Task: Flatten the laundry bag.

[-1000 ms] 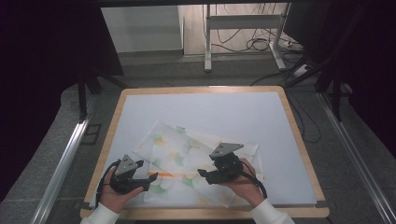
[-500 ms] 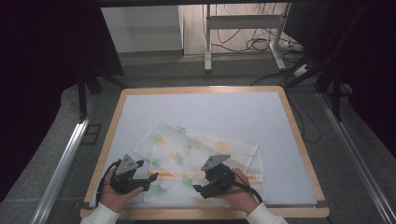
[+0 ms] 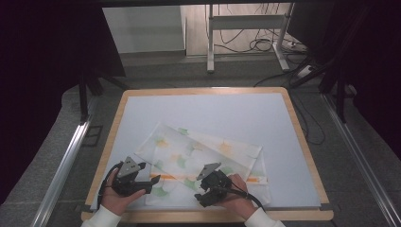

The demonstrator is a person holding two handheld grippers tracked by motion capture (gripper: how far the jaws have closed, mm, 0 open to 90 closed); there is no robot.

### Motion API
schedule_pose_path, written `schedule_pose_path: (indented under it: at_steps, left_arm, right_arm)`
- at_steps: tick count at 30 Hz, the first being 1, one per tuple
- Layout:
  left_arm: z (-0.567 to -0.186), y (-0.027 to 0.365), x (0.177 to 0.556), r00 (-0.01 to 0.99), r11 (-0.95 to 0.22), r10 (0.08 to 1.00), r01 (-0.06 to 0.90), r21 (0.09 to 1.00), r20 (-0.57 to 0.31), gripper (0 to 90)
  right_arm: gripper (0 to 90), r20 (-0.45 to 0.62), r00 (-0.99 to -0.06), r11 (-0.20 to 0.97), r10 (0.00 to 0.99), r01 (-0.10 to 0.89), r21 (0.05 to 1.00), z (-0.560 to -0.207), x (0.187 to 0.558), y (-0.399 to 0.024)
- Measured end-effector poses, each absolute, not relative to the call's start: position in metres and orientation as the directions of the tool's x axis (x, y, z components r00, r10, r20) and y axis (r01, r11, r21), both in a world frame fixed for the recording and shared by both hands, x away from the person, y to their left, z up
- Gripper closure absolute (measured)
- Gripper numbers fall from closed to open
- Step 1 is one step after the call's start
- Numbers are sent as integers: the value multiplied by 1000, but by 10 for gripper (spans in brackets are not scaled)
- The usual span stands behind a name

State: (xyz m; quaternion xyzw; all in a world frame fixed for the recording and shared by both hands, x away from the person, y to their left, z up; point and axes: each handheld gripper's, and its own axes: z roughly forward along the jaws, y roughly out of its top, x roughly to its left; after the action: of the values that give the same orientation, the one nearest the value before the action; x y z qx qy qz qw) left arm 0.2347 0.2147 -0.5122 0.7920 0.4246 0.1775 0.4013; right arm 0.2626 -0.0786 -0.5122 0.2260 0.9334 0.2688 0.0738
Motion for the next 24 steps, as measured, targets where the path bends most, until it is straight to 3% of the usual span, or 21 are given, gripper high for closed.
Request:
schedule_pose_path:
  at_steps: [14,17,24]
  left_arm:
    - [-513,215,236,576,-320,816,529,786,-56,252]
    - [-513,215,236,575,-320,816,530,785,-55,252]
    - [-513,214,236,578,-325,815,529,784,-52,252]
  right_arm:
    - [384,-43,-885,771,463,378,512,-517,263,-78]
    - [441,-49,-881,768,471,383,513,-516,263,-79]
    - [674,-56,-871,760,488,393,517,-514,267,-82]
